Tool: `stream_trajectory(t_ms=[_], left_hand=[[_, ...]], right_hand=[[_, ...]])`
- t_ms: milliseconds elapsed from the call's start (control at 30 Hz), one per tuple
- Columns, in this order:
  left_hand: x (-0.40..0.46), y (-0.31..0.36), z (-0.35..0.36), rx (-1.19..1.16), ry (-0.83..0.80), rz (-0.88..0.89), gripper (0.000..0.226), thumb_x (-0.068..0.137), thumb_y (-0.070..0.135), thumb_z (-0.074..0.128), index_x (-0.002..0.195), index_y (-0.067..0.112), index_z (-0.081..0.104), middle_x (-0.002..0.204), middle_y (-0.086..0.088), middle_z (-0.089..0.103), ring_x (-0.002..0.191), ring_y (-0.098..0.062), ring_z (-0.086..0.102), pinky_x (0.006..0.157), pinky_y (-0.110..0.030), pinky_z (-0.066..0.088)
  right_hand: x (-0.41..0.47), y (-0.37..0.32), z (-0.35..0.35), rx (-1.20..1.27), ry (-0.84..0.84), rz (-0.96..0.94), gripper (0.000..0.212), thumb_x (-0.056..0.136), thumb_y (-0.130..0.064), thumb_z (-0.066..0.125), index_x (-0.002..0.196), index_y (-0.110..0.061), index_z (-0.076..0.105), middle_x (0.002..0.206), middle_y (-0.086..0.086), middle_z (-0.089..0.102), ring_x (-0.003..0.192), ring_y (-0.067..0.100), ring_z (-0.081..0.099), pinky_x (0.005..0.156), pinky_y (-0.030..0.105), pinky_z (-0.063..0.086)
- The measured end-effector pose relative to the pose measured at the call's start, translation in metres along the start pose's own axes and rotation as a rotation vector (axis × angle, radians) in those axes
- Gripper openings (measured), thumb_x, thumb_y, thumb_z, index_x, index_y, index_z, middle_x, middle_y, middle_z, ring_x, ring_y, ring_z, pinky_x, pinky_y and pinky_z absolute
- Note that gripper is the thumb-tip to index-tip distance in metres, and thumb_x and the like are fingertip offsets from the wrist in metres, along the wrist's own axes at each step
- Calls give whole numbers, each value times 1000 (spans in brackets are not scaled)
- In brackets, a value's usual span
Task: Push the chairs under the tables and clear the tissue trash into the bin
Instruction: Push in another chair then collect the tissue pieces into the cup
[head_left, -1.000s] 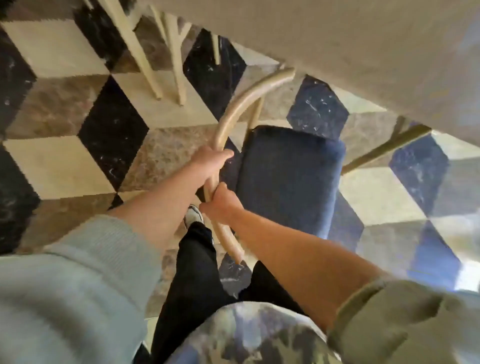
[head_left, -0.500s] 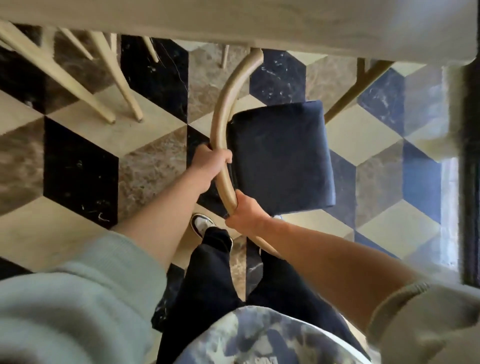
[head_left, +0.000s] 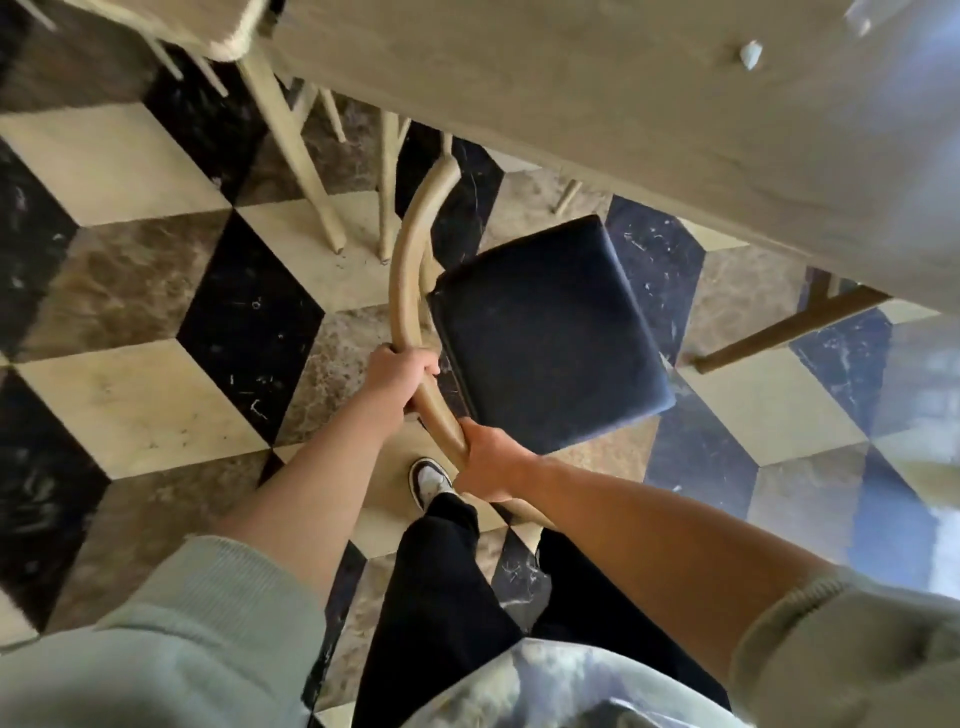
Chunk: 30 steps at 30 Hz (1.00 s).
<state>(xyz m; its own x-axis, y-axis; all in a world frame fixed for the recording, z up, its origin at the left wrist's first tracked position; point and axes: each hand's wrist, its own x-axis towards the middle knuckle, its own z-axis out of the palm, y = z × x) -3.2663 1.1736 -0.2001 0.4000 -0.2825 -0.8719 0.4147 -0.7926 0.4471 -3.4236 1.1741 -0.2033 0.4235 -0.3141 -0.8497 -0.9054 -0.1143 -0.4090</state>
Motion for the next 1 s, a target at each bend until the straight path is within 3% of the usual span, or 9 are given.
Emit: stream_trajectory(t_ms=[100, 167, 233, 300, 433, 600, 733, 867, 1000], left_hand=[[3, -1, -4, -77, 29, -54, 60, 60, 21, 71, 118, 9, 62, 115, -19, 72, 100, -32, 71, 87, -51, 60], [2, 1, 1, -91, 79, -29, 63, 69, 18, 77, 129, 13, 57, 122, -16, 68, 102, -32, 68, 89, -53, 60], [0, 9, 15, -45, 127, 84, 88, 79, 12, 82, 151, 28, 36, 131, -6, 58, 110, -29, 63, 93, -53, 59], [-2, 25, 40, 20, 158, 155, 105, 81, 8, 83, 159, 39, 20, 135, -1, 52, 115, -27, 58, 96, -53, 57], [9, 62, 105, -122, 247, -15, 69, 73, 30, 81, 137, 24, 54, 127, -7, 66, 106, -29, 68, 87, -55, 60], [-11, 67, 201, -202, 105, -99, 50, 93, 18, 69, 138, 15, 49, 125, -13, 60, 111, -30, 62, 99, -54, 56], [-24, 68, 278, -135, -29, -146, 48, 97, 17, 66, 142, 12, 51, 131, -15, 58, 119, -38, 60, 68, -50, 65], [-38, 45, 332, -156, -54, -201, 49, 99, 24, 64, 143, 15, 44, 133, -18, 58, 118, -37, 61, 94, -61, 55], [-59, 32, 365, -104, -140, -214, 56, 101, 40, 62, 150, 26, 37, 136, -14, 57, 125, -38, 59, 104, -65, 47]], right_hand=[[10, 4, -20, -125, -62, -69, 56, 79, -18, 68, 130, -25, 48, 101, 1, 60, 91, 25, 62, 81, 41, 57], [12, 13, -37, -191, -77, -102, 57, 80, -17, 67, 132, -27, 46, 100, 0, 59, 90, 24, 61, 77, 38, 55], [13, 31, -58, -247, -80, -132, 56, 81, -18, 65, 132, -27, 46, 102, 1, 60, 92, 25, 62, 81, 40, 56], [8, 57, -86, -292, -70, -161, 52, 81, -19, 64, 131, -26, 50, 105, 2, 61, 96, 26, 62, 85, 44, 57], [-14, 142, -155, -395, -79, -151, 43, 81, -18, 60, 122, -31, 54, 94, -2, 59, 88, 24, 61, 79, 41, 57], [-41, 238, -247, -578, 58, -78, 29, 79, -27, 57, 106, -30, 64, 92, -6, 64, 86, 22, 65, 75, 39, 58], [-55, 303, -294, -631, 33, -7, 26, 78, -22, 54, 100, -28, 66, 86, -6, 64, 78, 18, 63, 74, 36, 57], [-76, 361, -303, -630, 26, 13, 21, 82, -21, 54, 97, -28, 66, 81, -6, 64, 73, 16, 61, 59, 29, 44], [-92, 403, -312, -630, 15, 61, 20, 82, -21, 54, 96, -29, 66, 80, -6, 65, 73, 17, 63, 63, 31, 50]])
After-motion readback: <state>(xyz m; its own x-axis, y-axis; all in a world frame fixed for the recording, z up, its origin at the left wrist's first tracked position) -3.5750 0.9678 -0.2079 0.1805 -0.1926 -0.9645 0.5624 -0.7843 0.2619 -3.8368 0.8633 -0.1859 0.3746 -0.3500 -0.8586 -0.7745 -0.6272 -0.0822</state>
